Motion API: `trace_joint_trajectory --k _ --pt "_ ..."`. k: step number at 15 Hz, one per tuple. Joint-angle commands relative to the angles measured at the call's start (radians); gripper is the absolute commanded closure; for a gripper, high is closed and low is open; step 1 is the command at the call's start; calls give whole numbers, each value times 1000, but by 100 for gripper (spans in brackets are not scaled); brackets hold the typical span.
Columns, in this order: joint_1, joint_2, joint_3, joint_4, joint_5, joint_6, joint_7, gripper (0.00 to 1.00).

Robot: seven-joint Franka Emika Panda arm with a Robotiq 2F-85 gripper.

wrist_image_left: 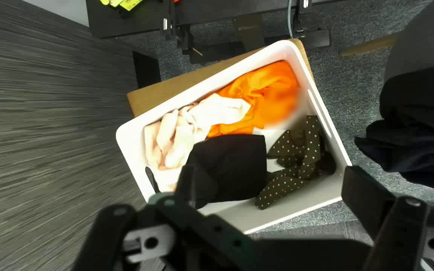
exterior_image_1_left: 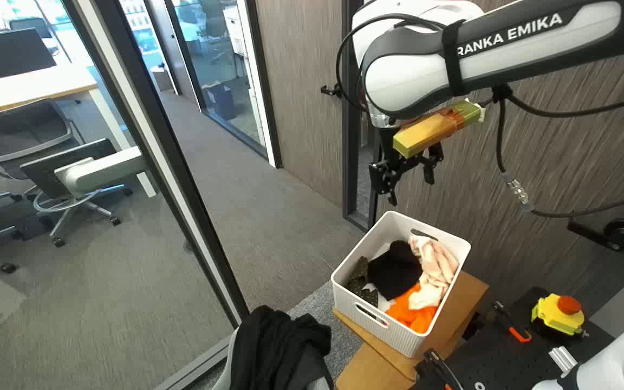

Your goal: Put the black shirt on the chair in the white bin

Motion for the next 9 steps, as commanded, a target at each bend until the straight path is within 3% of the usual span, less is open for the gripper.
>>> trace_joint_trajectory --k 1,9 --pt "31 2 -28 5 -6 -2 6 0" --pt "33 1 -35 -5 4 24 1 0"
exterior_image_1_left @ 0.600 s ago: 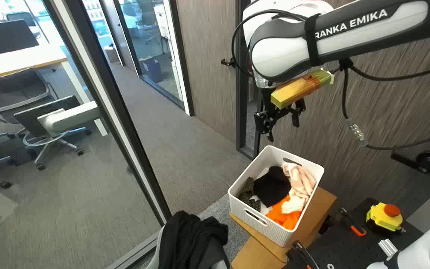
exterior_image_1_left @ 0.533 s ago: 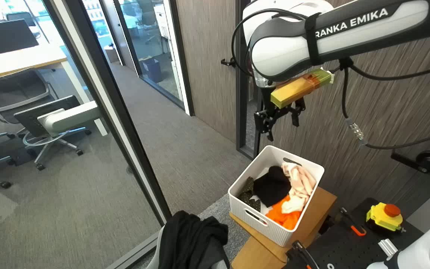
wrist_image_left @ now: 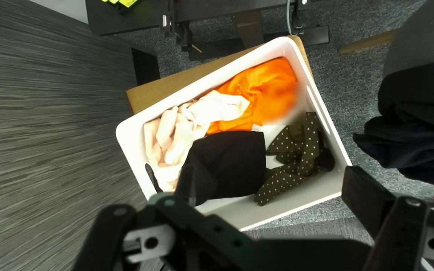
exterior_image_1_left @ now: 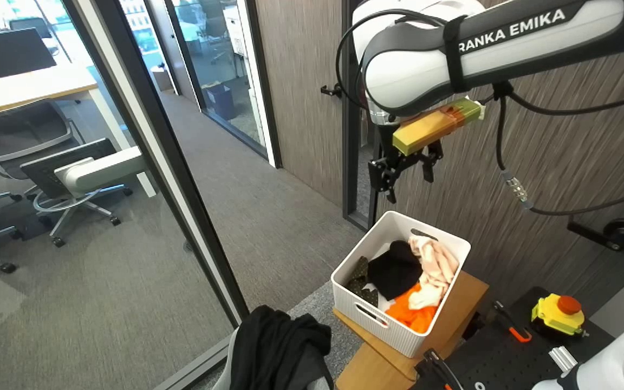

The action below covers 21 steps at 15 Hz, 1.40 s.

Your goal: Put the black shirt on the chair in the white bin

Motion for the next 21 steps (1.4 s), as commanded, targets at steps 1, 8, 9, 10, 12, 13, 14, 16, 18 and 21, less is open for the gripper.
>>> trace_joint_trajectory --k 1,8,9,10,12,13,14,16,18,21 --pt "34 8 -37 -27 9 48 -2 0" --pt "69 102 -29 -101 50 337 70 0" --pt "78 121 -27 -109 61 384 83 0" --pt "83 149 -29 -114 95 432 126 0" --pt "94 219 -29 -97 152 466 220 0" --pt "101 258 -29 -84 174 472 259 0" --pt "108 289 -31 -81 200 492 295 0" --pt "123 363 -38 -66 246 535 367 0" --pt "137 442 -45 -34 303 565 420 0" --pt "159 559 -57 23 383 619 510 0"
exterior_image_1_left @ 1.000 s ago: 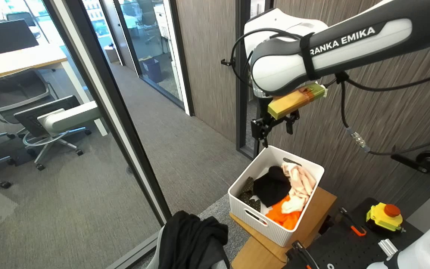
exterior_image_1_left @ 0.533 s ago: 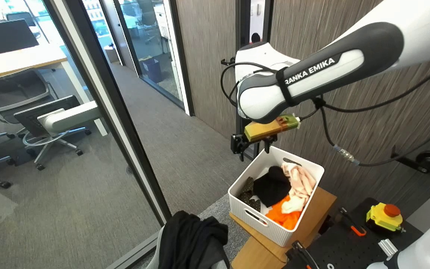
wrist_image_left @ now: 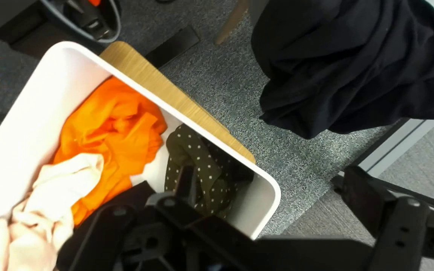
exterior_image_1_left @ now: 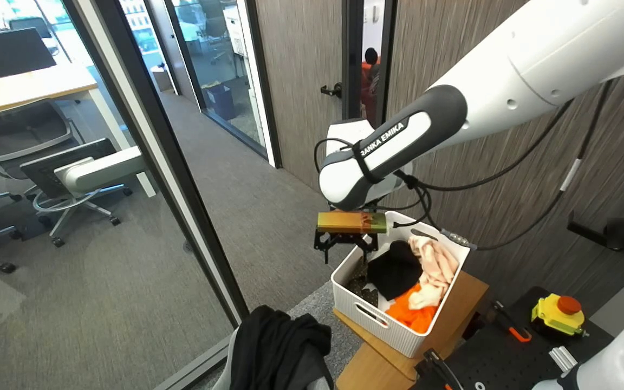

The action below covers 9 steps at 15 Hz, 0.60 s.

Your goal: Put the black shirt on the chair in the white bin

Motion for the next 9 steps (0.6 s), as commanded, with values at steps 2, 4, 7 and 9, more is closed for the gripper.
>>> trace_joint_trajectory --k 2,4,7,9 --pt "44 193 -30 128 137 71 128 0" --pt "58 271 -37 176 187 87 188 0" --pt "67 382 -34 251 266 87 245 0" --pt "67 442 -25 286 309 102 245 0"
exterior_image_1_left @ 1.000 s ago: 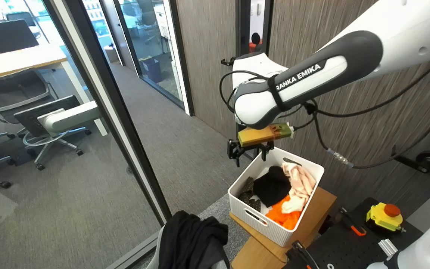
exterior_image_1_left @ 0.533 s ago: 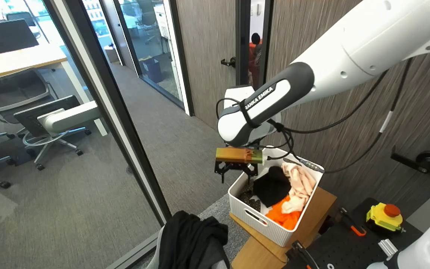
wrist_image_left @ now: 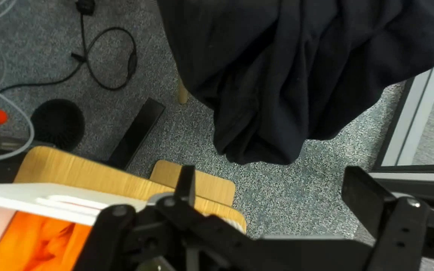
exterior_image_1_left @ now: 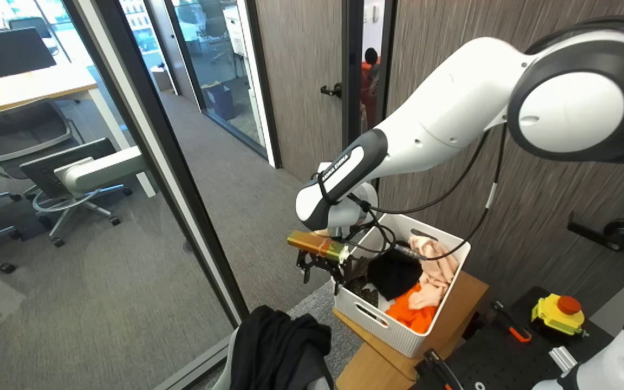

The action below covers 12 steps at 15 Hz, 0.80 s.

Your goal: Put the black shirt on the chair in the white bin

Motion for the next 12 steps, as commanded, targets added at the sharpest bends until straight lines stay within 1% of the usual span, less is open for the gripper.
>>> trace_joint_trajectory --k 1,7,12 --pt "10 128 10 109 89 9 26 0" --pt "6 264 67 190 195 -35 -28 0" --pt "14 333 85 234 220 -98 -61 0"
